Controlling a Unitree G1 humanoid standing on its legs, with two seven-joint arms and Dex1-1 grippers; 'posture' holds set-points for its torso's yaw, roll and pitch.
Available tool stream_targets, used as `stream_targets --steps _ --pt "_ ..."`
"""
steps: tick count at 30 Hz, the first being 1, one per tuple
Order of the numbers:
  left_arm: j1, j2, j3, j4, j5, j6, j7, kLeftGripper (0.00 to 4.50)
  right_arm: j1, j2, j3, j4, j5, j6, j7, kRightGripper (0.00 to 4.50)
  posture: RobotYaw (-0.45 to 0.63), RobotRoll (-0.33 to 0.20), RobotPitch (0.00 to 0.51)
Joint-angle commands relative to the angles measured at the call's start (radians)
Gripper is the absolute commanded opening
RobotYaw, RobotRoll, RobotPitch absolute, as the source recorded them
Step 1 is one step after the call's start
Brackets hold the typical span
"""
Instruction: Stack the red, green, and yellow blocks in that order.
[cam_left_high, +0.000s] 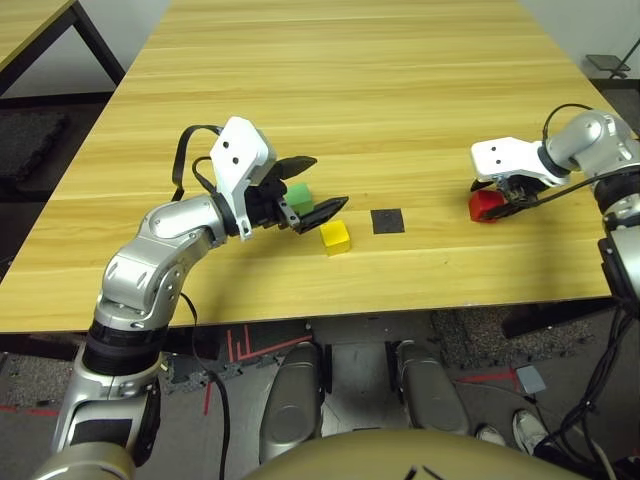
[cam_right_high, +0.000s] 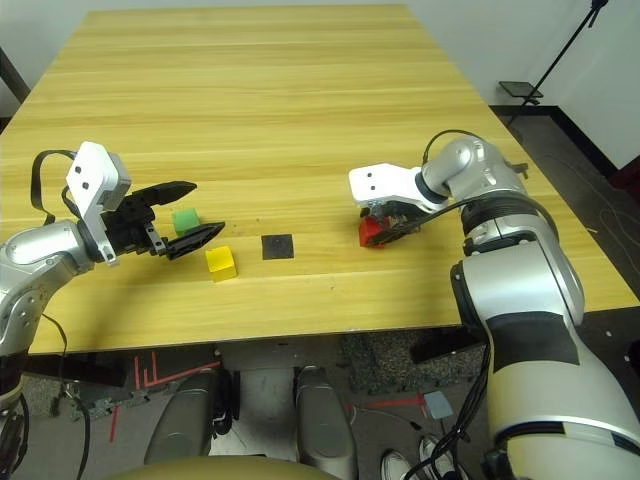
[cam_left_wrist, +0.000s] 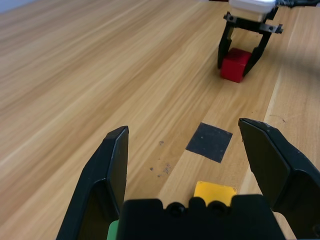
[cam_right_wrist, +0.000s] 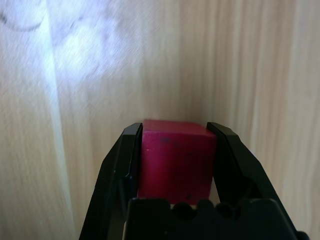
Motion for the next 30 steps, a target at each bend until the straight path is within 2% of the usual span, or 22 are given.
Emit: stream_targets --steps 1,3,6,10,13,18,30 --pt "0.007 -0.004 -0.006 -0.03 -0.003 0.017 0.012 4.5 -0.045 0.058 -0.057 -0.046 0.078 0.146 0.095 2.14 0.4 -0.237 0.119" --pt "0.003 -0.005 -0.01 -0.03 -0.004 0.022 0.013 4.5 -0.052 0.088 -0.057 -0.126 0.095 0.223 0.137 2.13 0.4 -0.242 0.116" --pt "-0.011 -0.009 -0.02 -0.02 -0.004 0.029 0.01 4.5 -0.025 0.125 -0.008 -0.342 0.111 0.416 0.18 2.13 0.4 -0.252 0.115" --pt "-0.04 -0.022 -0.04 0.005 0.011 0.029 0.014 4.5 0.025 0.167 0.059 -0.586 0.035 0.708 0.164 2.13 0.41 -0.266 0.101" --pt "-0.045 -0.029 -0.052 0.012 0.03 0.018 0.022 4.5 0.054 0.184 0.096 -0.7 0.026 0.823 0.158 2.13 0.43 -0.277 0.094" --pt "-0.02 -0.042 -0.041 -0.019 0.026 0.036 0.053 4.5 0.049 0.208 0.143 -0.73 0.016 0.878 0.126 2.13 0.45 -0.287 0.099" --pt "0.026 -0.063 -0.027 -0.064 0.025 0.052 0.121 4.5 0.047 0.266 0.165 -0.683 0.046 0.889 0.097 2.13 0.48 -0.322 0.123"
